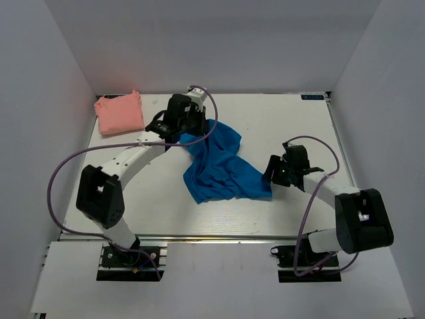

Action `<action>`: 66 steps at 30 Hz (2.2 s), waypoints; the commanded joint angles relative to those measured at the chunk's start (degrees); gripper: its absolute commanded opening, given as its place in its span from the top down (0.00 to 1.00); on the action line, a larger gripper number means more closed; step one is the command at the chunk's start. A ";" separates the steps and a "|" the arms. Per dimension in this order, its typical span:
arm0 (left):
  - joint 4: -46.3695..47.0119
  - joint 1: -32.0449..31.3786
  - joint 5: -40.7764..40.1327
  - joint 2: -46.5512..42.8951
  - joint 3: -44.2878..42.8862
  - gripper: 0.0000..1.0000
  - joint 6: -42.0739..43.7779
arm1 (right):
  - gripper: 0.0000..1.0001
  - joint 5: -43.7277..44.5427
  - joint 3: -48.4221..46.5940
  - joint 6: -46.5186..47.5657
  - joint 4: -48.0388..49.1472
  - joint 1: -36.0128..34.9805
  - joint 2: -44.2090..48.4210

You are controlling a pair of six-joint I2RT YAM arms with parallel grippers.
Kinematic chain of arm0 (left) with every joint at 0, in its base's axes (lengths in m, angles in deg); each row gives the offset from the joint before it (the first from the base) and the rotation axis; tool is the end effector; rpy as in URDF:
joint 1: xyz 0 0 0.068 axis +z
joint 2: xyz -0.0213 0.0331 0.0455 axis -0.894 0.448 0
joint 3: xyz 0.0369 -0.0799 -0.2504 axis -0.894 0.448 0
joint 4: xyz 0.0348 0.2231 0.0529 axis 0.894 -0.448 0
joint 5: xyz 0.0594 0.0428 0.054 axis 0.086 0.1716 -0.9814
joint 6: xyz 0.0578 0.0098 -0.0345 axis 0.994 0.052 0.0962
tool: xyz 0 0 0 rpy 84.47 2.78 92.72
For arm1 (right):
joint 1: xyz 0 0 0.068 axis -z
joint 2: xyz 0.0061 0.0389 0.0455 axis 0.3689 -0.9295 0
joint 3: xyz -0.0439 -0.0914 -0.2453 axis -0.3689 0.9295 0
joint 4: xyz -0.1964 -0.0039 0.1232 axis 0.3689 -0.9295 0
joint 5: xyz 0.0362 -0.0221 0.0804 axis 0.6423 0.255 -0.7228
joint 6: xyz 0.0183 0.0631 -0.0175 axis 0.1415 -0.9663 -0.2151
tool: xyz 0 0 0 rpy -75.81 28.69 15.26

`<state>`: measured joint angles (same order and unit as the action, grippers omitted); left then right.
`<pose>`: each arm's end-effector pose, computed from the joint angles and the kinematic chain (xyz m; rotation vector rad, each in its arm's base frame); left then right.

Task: Fold and stack the t-shirts
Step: Flatten out the tshirt

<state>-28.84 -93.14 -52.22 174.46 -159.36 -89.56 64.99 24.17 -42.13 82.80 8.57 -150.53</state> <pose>0.3259 -0.1948 0.2935 0.4183 2.1528 -0.5627 0.2365 0.0617 0.1625 0.1738 2.4451 0.4362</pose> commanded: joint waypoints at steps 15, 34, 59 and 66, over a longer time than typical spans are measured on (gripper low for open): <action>2.59 -0.21 -6.97 -19.99 3.26 1.00 3.27 | 1.00 2.71 -8.11 -0.17 8.87 -5.02 15.87; -0.31 -0.21 -14.91 -33.17 -12.56 1.00 10.64 | 1.00 26.55 -53.90 13.98 -9.41 -4.67 23.82; -9.02 1.02 14.27 -42.24 -28.04 1.00 11.79 | 1.00 12.68 -70.97 17.25 -8.62 -4.76 34.28; -6.04 1.02 9.36 -35.92 -18.04 1.00 8.90 | 1.00 19.34 -57.71 15.05 -4.60 -4.59 31.39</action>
<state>-35.48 -92.71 -38.65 133.23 -182.25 -79.09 79.18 -38.97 -25.84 75.17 3.65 -115.23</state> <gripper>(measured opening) 0.022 0.013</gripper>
